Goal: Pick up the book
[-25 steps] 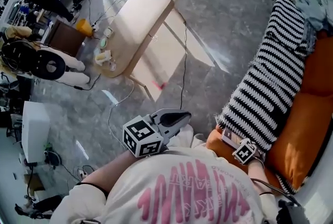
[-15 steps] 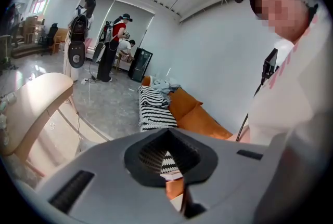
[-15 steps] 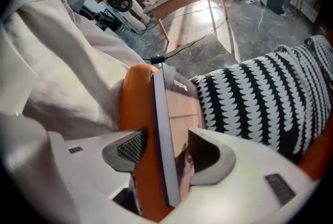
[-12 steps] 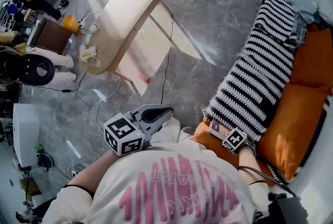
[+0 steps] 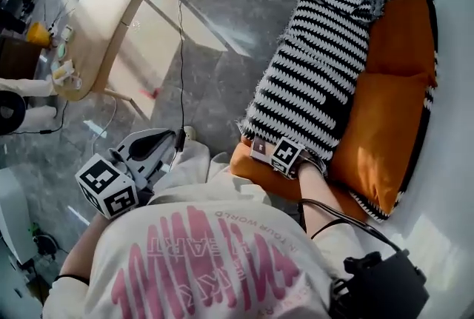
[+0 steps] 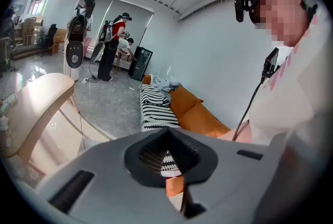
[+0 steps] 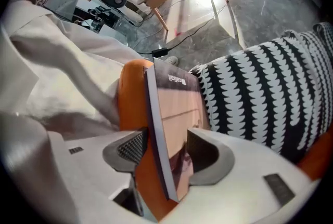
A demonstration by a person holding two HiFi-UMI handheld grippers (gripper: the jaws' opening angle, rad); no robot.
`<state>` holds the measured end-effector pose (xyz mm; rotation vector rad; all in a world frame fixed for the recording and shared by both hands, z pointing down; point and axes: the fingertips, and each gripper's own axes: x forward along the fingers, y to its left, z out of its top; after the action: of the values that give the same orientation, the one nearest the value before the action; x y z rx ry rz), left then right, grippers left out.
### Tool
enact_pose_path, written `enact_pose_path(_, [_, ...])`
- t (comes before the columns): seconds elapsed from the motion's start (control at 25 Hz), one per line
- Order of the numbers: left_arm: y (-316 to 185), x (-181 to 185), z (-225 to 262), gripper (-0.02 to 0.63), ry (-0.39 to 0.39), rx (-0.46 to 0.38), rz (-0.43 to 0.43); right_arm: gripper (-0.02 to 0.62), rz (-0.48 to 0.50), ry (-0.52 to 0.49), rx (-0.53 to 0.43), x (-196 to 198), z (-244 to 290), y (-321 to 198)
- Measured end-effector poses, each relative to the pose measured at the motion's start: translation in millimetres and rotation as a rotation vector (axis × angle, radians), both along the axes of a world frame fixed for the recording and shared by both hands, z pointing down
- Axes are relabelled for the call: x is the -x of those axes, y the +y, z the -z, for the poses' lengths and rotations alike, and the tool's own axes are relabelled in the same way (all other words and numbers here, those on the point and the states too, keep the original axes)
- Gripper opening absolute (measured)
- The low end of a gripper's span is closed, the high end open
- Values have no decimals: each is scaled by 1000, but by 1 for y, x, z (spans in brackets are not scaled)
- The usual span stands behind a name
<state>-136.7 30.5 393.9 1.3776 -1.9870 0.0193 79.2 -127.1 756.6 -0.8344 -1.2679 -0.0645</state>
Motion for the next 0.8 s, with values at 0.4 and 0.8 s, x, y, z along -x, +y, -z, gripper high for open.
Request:
enact_pose_path(0.4, [7, -1, 5, 6, 10, 2, 21, 233, 122, -117, -50, 5, 12, 2])
enact_pose_path(0.8, [-1, -3, 0, 6, 12, -8, 11, 172, 123, -267, -249, 11, 10, -1])
